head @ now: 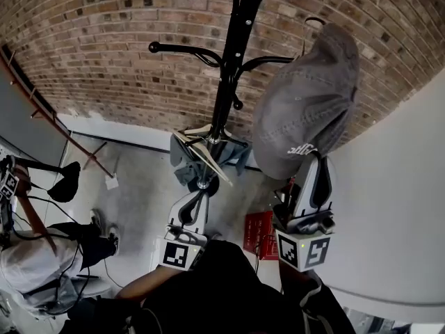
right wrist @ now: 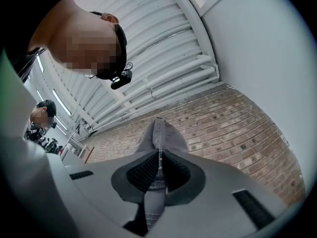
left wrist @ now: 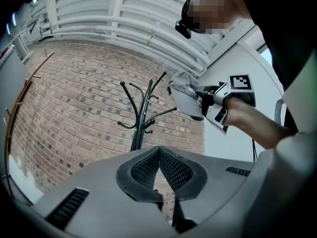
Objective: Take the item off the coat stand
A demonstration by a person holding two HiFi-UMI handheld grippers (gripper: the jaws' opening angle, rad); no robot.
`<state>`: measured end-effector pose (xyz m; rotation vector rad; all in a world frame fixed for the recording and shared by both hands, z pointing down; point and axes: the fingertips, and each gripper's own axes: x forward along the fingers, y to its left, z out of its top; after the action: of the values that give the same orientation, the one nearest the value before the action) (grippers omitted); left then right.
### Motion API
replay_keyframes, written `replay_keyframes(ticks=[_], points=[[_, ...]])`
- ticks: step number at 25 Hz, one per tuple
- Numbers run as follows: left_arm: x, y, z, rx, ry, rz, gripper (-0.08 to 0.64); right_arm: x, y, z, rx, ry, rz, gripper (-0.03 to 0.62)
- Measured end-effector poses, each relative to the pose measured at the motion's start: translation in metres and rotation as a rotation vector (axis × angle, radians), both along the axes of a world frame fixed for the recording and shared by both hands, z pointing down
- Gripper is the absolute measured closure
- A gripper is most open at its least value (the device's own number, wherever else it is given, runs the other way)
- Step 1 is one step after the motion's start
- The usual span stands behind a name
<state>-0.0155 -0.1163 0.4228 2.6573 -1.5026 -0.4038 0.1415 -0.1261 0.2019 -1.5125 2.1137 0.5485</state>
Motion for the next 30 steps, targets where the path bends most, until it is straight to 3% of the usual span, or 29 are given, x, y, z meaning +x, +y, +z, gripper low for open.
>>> replay_keyframes(ticks=[3, 12, 19, 27, 30], points=[[-0.001, 0.000, 0.001, 0.010, -0.027, -0.002, 0.543, -0.007, 0.000, 0.020, -0.047, 0.001, -0.016, 0.558], [-0.001, 0.000, -0.020, 0.061, 0.034, -0.020, 0.543, -0.023, 0.002, 0.070, -0.133, -0.018, -0.045, 0.558], [0.003, -0.001, -0.014, 0.078, -0.005, -0.001, 0.543, -0.022, 0.002, 0.105, -0.170, 0.037, 0.019, 0.558], [0.011, -0.008, -0.031, 0.111, 0.063, 0.014, 0.543, -0.019, -0.001, 0.124, -0.212, 0.032, 0.040, 0.558], [0.012, -0.008, -0.028, 0.116, 0.057, 0.018, 0.543, -0.018, 0.000, 0.130, -0.226, 0.030, 0.046, 0.558]])
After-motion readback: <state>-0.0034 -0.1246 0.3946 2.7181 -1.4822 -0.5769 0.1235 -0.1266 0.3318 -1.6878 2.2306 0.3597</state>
